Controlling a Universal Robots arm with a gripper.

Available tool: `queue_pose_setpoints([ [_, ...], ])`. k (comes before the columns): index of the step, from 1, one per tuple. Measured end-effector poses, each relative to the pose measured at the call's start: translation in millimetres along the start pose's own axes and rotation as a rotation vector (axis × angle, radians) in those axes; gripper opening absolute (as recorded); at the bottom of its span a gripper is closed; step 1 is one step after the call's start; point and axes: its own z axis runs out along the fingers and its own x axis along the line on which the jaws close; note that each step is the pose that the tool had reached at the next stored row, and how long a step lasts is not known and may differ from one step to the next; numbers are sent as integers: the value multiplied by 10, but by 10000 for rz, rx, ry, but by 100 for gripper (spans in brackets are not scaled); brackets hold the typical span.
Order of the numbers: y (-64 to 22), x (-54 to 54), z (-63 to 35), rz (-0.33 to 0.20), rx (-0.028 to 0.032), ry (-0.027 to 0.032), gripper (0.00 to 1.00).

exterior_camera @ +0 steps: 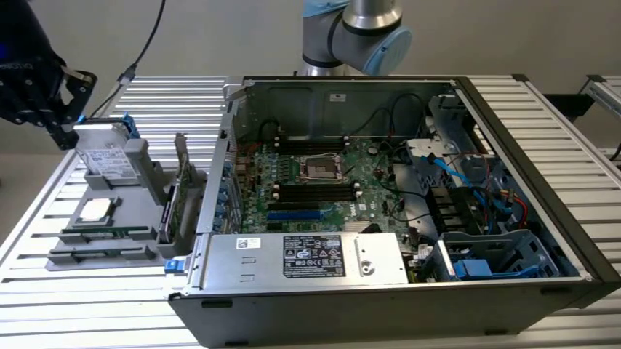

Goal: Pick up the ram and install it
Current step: 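Pick up the ram and move it above insertion slot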

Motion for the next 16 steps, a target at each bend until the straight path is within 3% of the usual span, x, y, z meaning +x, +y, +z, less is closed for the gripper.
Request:
queue_pose_setpoints([
  [16,1,6,0,-2907,117,122,10],
])
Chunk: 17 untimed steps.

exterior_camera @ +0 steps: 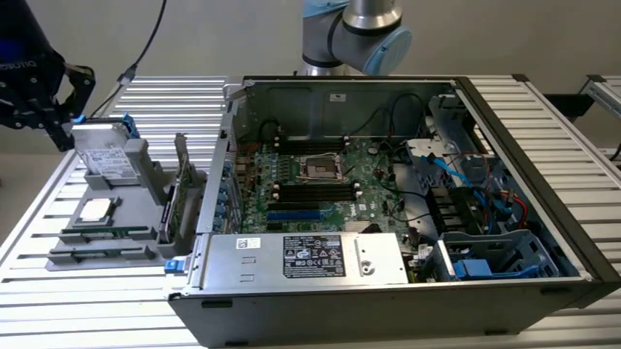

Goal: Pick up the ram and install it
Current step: 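Pick up the ram and move it above insertion slot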

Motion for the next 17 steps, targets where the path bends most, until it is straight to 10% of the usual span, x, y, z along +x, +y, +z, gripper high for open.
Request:
queue_pose_setpoints([
  [17,3,7,0,-3091,124,130,10],
])
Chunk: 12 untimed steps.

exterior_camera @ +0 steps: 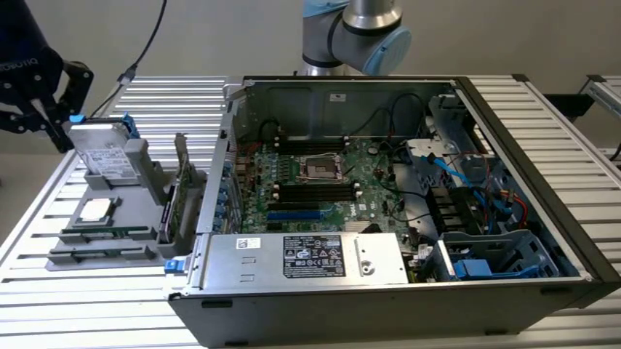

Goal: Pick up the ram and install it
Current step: 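Pick up the ram and move it above insertion slot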

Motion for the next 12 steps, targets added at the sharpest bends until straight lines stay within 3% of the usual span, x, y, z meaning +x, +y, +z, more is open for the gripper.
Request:
queue_pose_setpoints([
  [12,7,8,0,-2187,88,93,10],
])
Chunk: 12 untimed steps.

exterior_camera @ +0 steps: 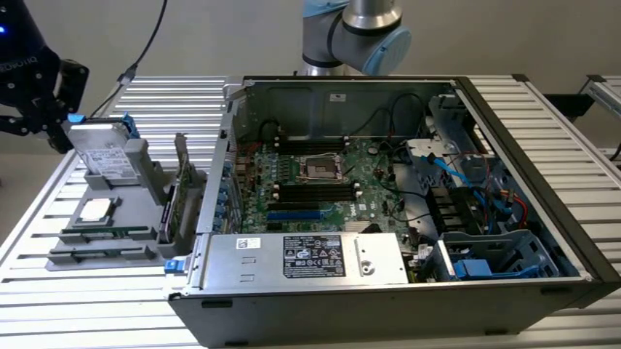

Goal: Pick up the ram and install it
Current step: 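Pick up the ram and move it above insertion slot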

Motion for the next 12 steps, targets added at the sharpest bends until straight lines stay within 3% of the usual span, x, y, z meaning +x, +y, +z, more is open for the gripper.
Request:
queue_pose_setpoints([
  [12,10,7,1,-2170,87,90,10],
])
